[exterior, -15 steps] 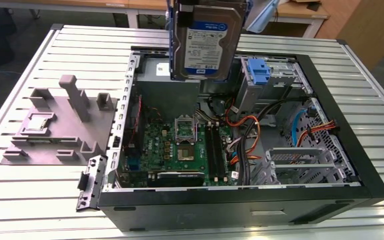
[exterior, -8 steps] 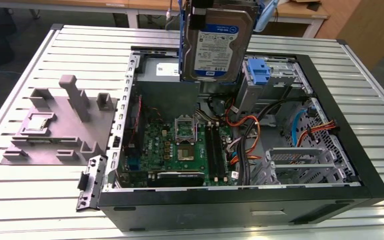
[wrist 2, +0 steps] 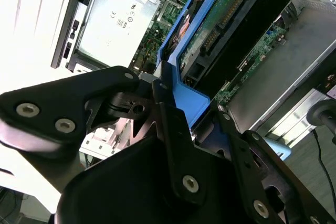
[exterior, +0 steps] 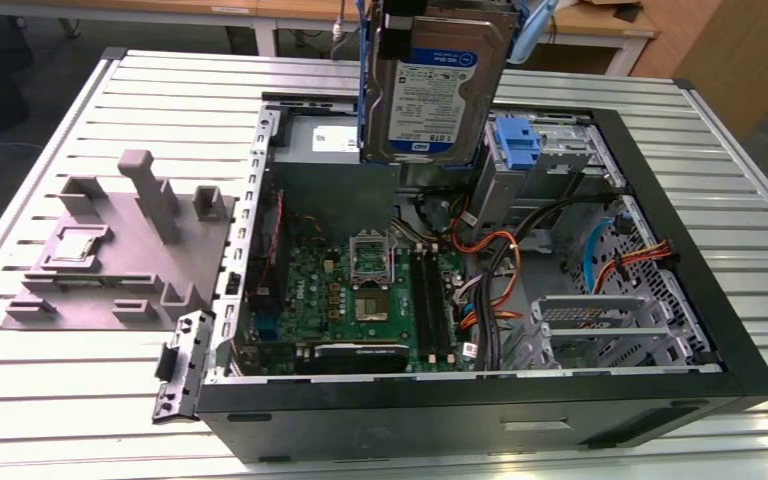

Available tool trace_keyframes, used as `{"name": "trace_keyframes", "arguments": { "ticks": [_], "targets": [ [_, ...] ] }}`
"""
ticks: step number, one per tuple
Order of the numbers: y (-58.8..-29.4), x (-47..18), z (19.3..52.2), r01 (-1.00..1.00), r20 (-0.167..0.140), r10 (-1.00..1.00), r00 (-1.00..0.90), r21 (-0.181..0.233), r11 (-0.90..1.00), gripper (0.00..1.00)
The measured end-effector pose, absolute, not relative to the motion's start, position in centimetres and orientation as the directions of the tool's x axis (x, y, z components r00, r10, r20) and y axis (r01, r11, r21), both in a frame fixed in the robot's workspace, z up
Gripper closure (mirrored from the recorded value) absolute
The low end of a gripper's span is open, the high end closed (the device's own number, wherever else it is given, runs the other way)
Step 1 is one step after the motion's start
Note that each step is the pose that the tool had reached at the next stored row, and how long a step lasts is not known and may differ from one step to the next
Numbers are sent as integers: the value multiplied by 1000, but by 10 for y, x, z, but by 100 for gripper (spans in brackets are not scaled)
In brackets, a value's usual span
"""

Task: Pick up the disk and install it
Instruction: 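Insert the disk into the insertion slot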

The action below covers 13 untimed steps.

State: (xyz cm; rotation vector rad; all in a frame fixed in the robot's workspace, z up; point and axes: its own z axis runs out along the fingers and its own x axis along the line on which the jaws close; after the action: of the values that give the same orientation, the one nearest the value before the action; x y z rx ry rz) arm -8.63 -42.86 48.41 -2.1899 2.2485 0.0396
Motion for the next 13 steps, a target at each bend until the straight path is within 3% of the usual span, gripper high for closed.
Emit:
{"name": "trace_keyframes", "arguments": {
  "ticks": [13],
  "targets": [
    [-434,-86,484,-1000,-20,-999,-27,16,26,64]
  ]
}}
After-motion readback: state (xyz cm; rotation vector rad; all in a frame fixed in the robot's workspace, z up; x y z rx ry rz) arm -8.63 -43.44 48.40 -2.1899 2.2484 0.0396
